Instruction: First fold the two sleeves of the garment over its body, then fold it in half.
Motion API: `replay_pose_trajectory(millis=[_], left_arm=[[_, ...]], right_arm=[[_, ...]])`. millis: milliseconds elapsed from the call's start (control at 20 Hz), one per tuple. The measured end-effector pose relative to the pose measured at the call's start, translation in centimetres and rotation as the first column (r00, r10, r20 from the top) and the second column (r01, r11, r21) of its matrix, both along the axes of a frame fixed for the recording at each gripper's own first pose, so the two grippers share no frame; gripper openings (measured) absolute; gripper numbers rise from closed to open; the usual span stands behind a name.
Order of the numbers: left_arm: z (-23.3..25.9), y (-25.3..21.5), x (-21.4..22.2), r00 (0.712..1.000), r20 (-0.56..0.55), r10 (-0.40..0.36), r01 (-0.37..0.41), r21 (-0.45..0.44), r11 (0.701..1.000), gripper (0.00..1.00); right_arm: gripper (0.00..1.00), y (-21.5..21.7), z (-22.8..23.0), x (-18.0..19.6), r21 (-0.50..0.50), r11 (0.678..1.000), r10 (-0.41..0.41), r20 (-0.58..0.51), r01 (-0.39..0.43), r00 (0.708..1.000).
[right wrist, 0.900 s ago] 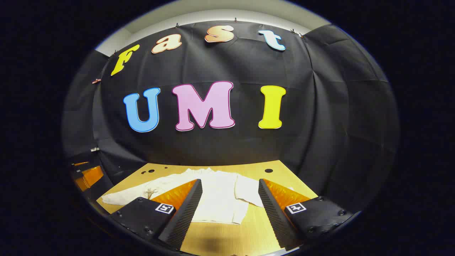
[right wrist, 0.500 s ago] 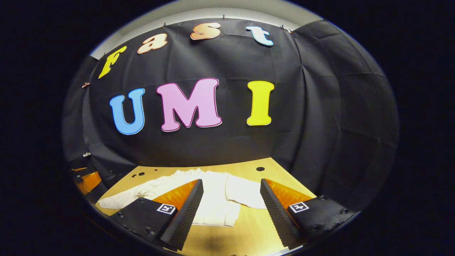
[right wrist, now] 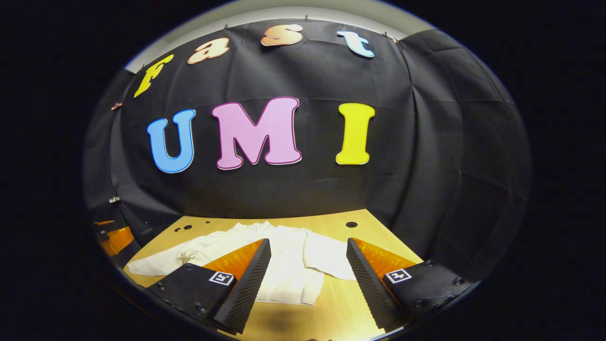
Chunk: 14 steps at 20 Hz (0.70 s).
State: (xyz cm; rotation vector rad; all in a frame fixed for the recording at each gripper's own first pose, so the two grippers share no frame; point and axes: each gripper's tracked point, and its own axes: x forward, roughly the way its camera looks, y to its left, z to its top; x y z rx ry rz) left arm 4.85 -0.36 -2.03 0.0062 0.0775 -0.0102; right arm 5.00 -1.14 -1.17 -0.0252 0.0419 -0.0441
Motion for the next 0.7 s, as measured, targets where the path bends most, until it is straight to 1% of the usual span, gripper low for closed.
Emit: replay_pose_trajectory(millis=[100, 250, 300, 350, 450, 550, 700], left_arm=[[-0.1, -0.3, 0.1, 1.000, -0.008, -0.002, 0.002, 0.003, 1.000, 0.96], [0.2, -1.1, 0.5, 1.000, -0.008, -0.013, 0.013, -0.016, 1.000, 0.96], [0.1, -1.4, 0.6, 1.000, -0.012, -0.015, 0.015, -0.013, 1.000, 0.92], [0.0, -1.6, 0.7, 1.000, -0.018, -0.015, 0.015, -0.006, 1.000, 0.96], [0.4, -2.3, 0.7, 0.999, -0.013, -0.029, 0.029, -0.005, 1.000, 0.96], [0.4, -2.7, 0.8, 0.999, -0.013, -0.033, 0.033, -0.011, 0.999, 0.96], [-0.1, -2.8, 1.2, 0.999, -0.028, -0.020, 0.019, -0.019, 1.000, 0.96]], right_arm=[[0.99, -0.3, 0.3, 0.7, -0.016, 1.000, -0.002, 0.001, 0.002, 1.000], [0.98, -1.3, 0.8, 2.0, -0.018, 1.000, -0.004, 0.002, 0.004, 1.000], [0.98, -1.8, 0.8, 2.5, -0.004, 1.000, -0.004, -0.005, 0.004, 1.000], [0.98, -2.5, 0.8, 3.1, 0.022, 1.000, -0.005, -0.014, 0.005, 1.000], [0.98, -4.6, 0.8, 4.3, 0.051, 0.998, -0.039, -0.027, 0.040, 0.999], [0.99, -7.1, 0.7, 5.5, 0.051, 0.995, -0.087, -0.036, 0.089, 0.996], [0.99, -10.5, 0.1, 7.1, 0.043, 0.989, -0.142, -0.061, 0.145, 0.988]])
